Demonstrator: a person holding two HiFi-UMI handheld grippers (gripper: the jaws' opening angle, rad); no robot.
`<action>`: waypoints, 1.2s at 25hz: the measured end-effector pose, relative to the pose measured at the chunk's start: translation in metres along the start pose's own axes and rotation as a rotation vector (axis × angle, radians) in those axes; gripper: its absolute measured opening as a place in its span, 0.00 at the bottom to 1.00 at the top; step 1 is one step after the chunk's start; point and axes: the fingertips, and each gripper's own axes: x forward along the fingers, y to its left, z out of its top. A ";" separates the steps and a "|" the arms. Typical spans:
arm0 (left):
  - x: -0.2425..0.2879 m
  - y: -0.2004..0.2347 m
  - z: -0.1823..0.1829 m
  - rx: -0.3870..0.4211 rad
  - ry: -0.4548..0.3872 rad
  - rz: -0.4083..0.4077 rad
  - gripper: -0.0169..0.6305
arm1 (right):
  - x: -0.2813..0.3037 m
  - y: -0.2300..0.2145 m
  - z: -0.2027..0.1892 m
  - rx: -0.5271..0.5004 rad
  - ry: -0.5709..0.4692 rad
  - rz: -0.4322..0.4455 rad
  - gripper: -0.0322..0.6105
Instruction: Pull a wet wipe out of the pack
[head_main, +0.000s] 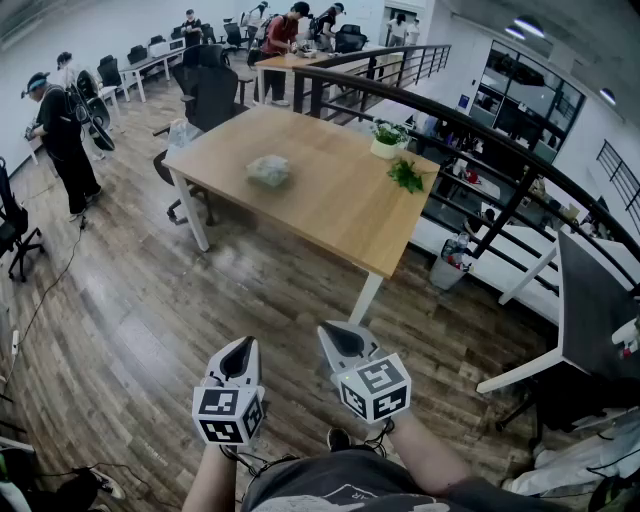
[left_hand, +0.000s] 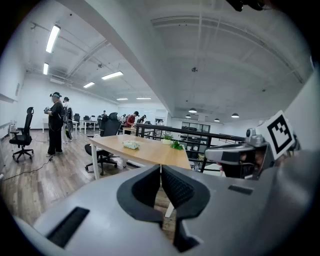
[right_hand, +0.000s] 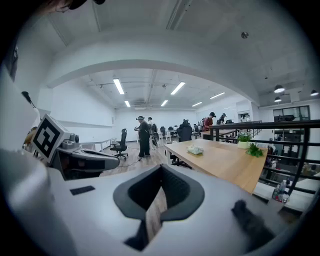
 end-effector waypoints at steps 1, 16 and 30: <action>-0.001 0.000 0.000 -0.001 -0.001 -0.002 0.06 | -0.002 0.000 0.000 0.002 0.003 -0.001 0.09; -0.017 0.001 -0.011 -0.010 -0.001 -0.018 0.06 | -0.018 0.014 -0.017 0.038 0.022 -0.036 0.09; -0.063 0.044 -0.018 -0.031 -0.038 -0.047 0.06 | -0.015 0.057 -0.019 0.093 -0.039 -0.060 0.09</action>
